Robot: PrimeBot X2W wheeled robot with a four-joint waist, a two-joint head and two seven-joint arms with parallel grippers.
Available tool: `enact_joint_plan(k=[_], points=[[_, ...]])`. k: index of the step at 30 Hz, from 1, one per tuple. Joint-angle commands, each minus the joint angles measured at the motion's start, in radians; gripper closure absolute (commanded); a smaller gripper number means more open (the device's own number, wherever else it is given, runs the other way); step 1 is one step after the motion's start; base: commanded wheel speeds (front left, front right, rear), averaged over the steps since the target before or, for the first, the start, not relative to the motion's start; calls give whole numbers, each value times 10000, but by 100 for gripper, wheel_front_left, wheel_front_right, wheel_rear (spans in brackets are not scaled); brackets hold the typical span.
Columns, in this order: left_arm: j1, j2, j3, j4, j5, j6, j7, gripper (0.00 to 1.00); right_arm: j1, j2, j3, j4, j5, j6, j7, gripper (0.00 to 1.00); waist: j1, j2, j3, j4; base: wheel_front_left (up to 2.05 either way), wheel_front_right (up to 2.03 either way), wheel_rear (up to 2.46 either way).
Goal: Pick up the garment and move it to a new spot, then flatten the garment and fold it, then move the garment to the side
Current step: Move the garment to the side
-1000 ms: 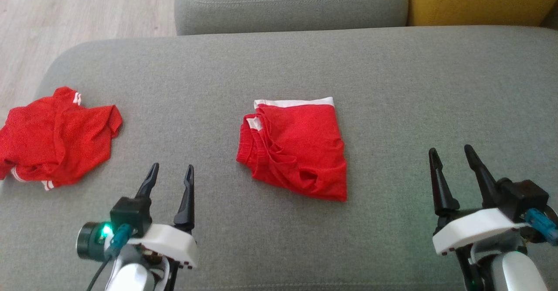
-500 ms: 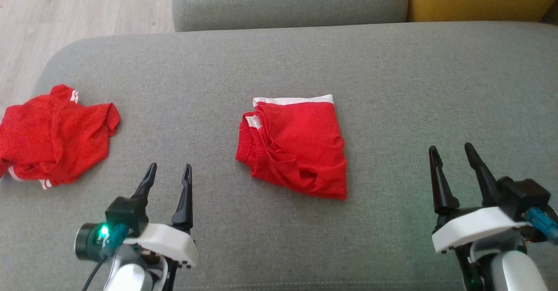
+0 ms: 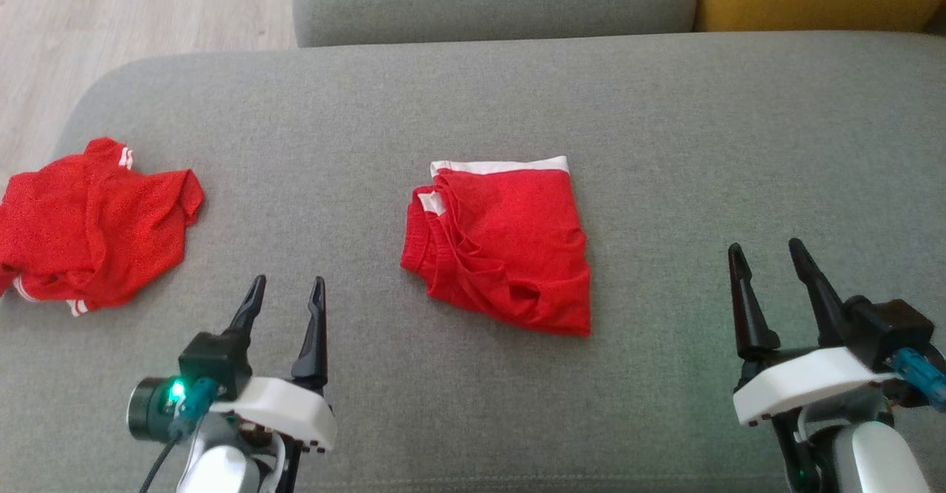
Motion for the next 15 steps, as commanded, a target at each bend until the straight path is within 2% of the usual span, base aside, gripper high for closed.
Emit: enact_joint_plan(k=[1, 7, 15], points=[[-594, 132, 379, -332, -56, 52, -47, 0, -418, -43, 183, -363, -40, -7, -4, 0, 1, -1, 39, 22, 0, 0, 0], [-1015, 88, 335, -438, -44, 40, -90, 0, -963, -65, 298, 210, -8, -7, 72, 0, 1, -1, 640, 230, 0, 0, 0], [-1901, -192, 96, -329, 43, -120, -263, 0, -2429, -124, 1230, 2322, 208, -7, -96, 0, 1, -1, 1647, 791, 0, 0, 0]])
